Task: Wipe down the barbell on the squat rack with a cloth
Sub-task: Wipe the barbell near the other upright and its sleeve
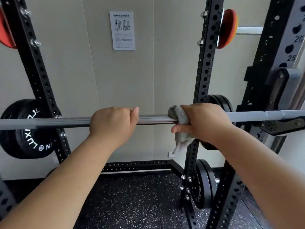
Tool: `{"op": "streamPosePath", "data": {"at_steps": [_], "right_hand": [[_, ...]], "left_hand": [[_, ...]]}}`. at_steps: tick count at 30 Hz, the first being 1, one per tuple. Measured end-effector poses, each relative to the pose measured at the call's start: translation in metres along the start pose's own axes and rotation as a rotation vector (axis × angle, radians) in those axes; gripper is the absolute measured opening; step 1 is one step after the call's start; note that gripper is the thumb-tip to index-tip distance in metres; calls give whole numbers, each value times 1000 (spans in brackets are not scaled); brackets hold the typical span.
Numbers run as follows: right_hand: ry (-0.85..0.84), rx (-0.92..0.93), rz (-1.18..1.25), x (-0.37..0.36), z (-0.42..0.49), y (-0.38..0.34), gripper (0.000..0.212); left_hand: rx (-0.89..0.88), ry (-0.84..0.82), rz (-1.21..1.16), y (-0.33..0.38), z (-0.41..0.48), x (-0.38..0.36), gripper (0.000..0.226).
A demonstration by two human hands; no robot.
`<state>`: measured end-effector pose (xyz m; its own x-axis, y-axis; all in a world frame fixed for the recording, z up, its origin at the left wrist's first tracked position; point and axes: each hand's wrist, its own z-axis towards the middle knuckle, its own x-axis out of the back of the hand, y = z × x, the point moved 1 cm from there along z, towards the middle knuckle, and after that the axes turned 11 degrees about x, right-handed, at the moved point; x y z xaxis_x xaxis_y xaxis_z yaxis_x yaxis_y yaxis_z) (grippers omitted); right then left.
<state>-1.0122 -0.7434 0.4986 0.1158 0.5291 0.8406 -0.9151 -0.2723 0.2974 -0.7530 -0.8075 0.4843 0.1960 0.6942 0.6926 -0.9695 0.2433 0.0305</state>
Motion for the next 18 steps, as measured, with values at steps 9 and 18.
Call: {"op": "streamPosePath", "data": {"at_steps": [9, 18], "right_hand": [[-128, -110, -62, 12, 33, -57, 70], [-280, -169, 37, 28, 28, -34, 80]], "left_hand": [[-88, -158, -13, -4, 12, 3, 60], [-322, -59, -226, -44, -7, 10, 40]]}}
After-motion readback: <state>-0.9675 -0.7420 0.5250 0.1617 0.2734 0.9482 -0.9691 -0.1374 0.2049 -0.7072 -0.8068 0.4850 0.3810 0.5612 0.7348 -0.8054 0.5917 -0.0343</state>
